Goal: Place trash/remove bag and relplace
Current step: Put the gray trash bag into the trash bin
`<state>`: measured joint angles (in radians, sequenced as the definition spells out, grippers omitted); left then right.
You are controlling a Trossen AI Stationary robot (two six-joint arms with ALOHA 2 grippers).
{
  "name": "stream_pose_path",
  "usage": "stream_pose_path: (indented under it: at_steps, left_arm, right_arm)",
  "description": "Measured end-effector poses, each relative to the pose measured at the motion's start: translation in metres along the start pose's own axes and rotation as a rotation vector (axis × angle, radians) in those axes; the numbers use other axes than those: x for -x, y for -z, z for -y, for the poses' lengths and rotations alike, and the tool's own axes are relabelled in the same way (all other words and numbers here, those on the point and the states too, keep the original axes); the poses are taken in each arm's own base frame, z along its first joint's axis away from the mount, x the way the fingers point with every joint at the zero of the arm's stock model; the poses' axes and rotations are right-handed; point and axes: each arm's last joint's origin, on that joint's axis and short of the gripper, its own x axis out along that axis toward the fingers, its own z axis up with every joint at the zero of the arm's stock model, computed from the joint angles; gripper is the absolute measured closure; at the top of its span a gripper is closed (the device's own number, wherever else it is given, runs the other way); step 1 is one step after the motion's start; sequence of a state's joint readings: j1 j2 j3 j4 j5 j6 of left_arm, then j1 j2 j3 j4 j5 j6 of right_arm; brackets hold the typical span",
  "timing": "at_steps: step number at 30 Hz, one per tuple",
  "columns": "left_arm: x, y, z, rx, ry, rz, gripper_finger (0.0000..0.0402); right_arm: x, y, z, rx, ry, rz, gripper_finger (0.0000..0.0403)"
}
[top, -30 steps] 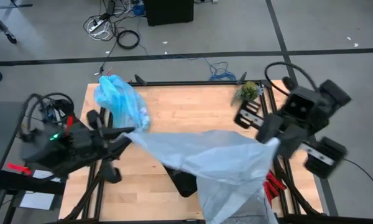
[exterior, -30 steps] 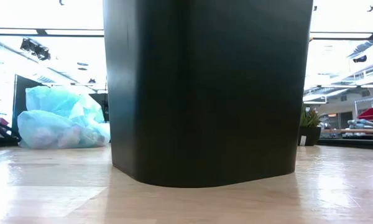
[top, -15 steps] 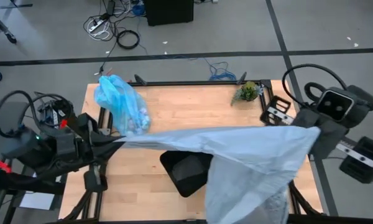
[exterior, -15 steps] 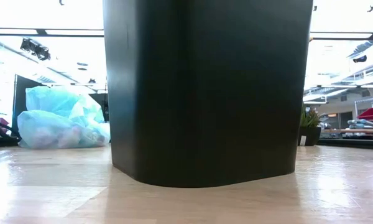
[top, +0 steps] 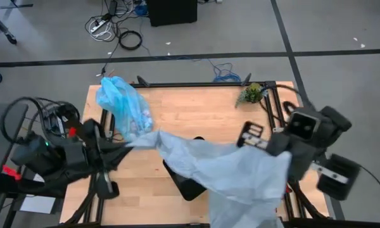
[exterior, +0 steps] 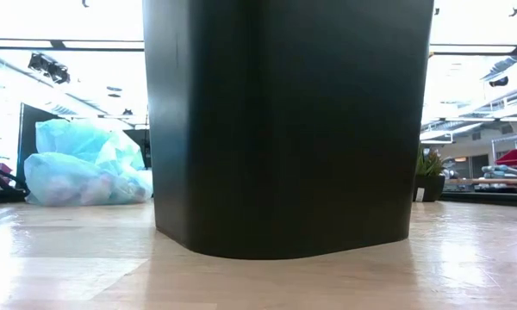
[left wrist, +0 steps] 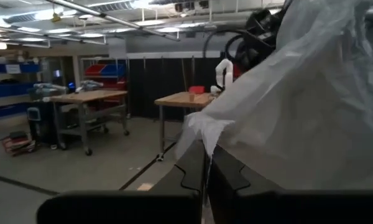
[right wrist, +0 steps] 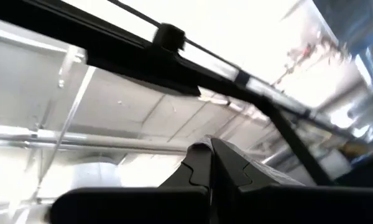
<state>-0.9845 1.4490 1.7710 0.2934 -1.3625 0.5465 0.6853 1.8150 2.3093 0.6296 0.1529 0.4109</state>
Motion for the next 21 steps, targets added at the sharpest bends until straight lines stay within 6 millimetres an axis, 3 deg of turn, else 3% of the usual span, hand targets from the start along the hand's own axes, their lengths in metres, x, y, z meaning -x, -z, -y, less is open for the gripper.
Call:
stream_pose_path:
  at_steps: [8,12,21]
  left_arm:
    - [-0.002,0.018,0.020,0.007,-0.173,-0.106,0.0383]
    - [0.001,0.017,0.024,0.005,-0.164,-0.110,0.0386]
    - [0.002,0.014,0.023,-0.100,-0.154,-0.119,0.0398]
  right_arm:
    - [0.002,-0.005,-0.013,0.021,0.007,0.103,0.0403]
    - [0.003,-0.007,-0.017,0.083,0.027,0.102,0.0403]
    - [-0.001,-0.004,0.004,0.157,0.044,-0.013,0.0403]
